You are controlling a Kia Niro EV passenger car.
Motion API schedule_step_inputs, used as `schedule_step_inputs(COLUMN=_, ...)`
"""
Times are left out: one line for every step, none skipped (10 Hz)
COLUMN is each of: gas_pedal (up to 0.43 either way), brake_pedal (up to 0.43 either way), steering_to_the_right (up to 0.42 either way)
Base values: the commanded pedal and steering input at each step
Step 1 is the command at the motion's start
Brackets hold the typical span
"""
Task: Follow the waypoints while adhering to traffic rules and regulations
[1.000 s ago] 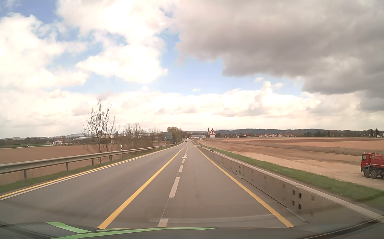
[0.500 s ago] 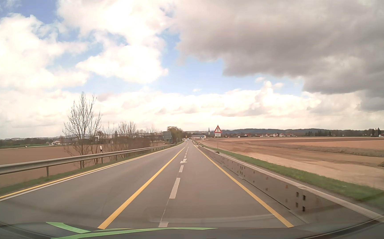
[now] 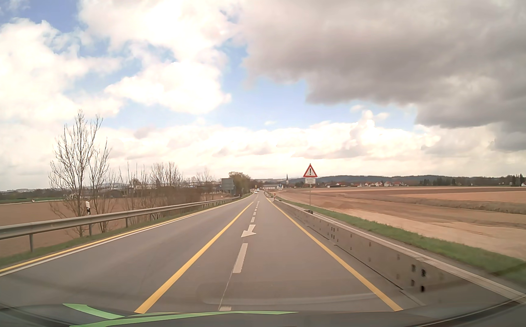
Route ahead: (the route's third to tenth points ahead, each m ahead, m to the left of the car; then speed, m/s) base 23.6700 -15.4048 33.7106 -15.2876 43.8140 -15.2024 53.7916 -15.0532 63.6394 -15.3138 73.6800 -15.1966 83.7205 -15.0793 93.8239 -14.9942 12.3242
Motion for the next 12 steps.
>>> schedule_step_inputs(gas_pedal=0.059, brake_pedal=0.0, steering_to_the_right=-0.002)
schedule_step_inputs(gas_pedal=0.059, brake_pedal=0.0, steering_to_the_right=0.0)
schedule_step_inputs(gas_pedal=0.059, brake_pedal=0.0, steering_to_the_right=0.0)
schedule_step_inputs(gas_pedal=0.059, brake_pedal=0.0, steering_to_the_right=0.0)
schedule_step_inputs(gas_pedal=0.059, brake_pedal=0.0, steering_to_the_right=0.0)
schedule_step_inputs(gas_pedal=0.059, brake_pedal=0.0, steering_to_the_right=0.0)
schedule_step_inputs(gas_pedal=0.059, brake_pedal=0.0, steering_to_the_right=0.0)
schedule_step_inputs(gas_pedal=0.059, brake_pedal=0.0, steering_to_the_right=0.0)
schedule_step_inputs(gas_pedal=0.059, brake_pedal=0.0, steering_to_the_right=0.0)
schedule_step_inputs(gas_pedal=0.059, brake_pedal=0.0, steering_to_the_right=0.0)
schedule_step_inputs(gas_pedal=0.059, brake_pedal=0.0, steering_to_the_right=0.0)
schedule_step_inputs(gas_pedal=0.059, brake_pedal=0.0, steering_to_the_right=0.0)
